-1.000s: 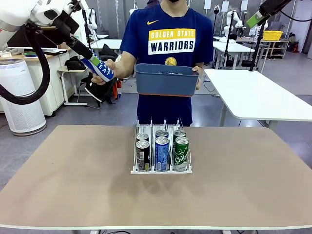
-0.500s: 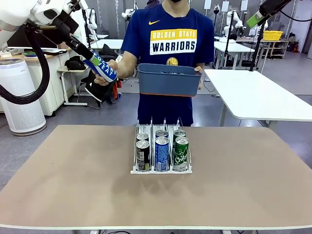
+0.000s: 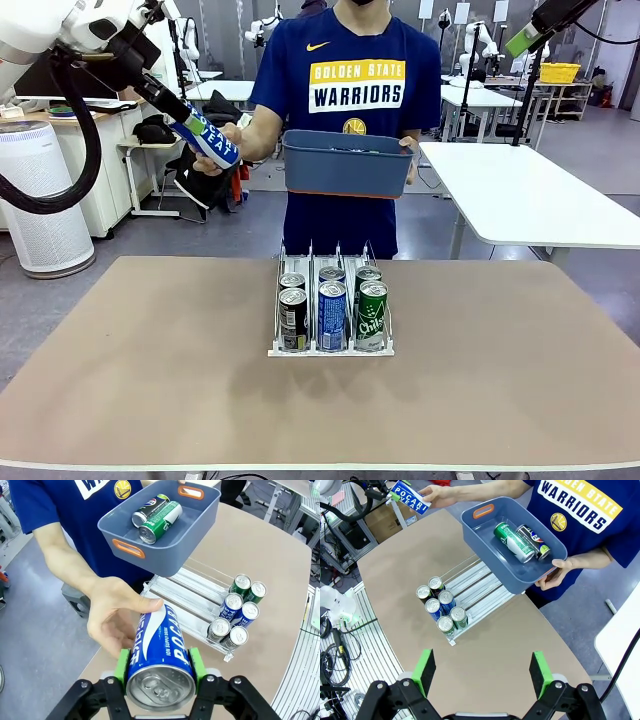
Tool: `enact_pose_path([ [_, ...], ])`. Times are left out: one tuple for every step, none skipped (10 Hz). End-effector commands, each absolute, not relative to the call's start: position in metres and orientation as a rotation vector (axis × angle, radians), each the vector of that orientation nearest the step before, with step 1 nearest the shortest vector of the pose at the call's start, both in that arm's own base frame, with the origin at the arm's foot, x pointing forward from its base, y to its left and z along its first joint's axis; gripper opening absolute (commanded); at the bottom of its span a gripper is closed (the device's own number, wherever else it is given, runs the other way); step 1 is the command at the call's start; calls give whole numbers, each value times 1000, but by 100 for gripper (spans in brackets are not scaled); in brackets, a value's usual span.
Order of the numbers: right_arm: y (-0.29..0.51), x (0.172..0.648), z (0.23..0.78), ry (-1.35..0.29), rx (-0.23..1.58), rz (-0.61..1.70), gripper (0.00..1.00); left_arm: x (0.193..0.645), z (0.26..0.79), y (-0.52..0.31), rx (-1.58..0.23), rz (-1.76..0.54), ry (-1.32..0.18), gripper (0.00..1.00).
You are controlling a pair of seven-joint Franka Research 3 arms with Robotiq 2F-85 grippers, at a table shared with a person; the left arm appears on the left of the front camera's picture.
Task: Fill the beverage cans into the dispenser.
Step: Pick up the Ionic drink handed by the human, then place the picked Ionic drink in the line of the Automatic Can Dispenser with the same cans.
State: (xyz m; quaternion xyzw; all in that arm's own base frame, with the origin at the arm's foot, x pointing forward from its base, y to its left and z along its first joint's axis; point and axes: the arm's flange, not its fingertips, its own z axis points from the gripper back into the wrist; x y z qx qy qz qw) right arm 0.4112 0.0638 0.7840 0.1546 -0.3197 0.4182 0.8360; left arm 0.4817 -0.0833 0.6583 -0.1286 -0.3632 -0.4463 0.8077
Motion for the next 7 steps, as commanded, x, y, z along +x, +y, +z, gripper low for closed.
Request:
enact_pose_path([
  [64, 409, 784, -679, 333, 884, 100, 475, 663, -84, -244, -931, -778, 0],
  [64, 409, 784, -679, 333, 884, 100, 482, 658, -83, -275, -955, -777, 0],
  [64, 409, 784, -679, 333, 884, 100, 482, 658, -83, -275, -955, -777, 0],
  [64, 409, 784, -679, 333, 884, 100, 482, 658, -83, -275, -955, -777, 0],
  [64, 409, 784, -679, 333, 884, 100, 482, 658, -83, -275, -955, -777, 0],
  [64, 409, 784, -679, 333, 884, 100, 482, 658, -83, -275, -955, -777, 0],
  [64, 409, 784, -679, 333, 884, 100, 482, 658, -83, -275, -955, -777, 0],
])
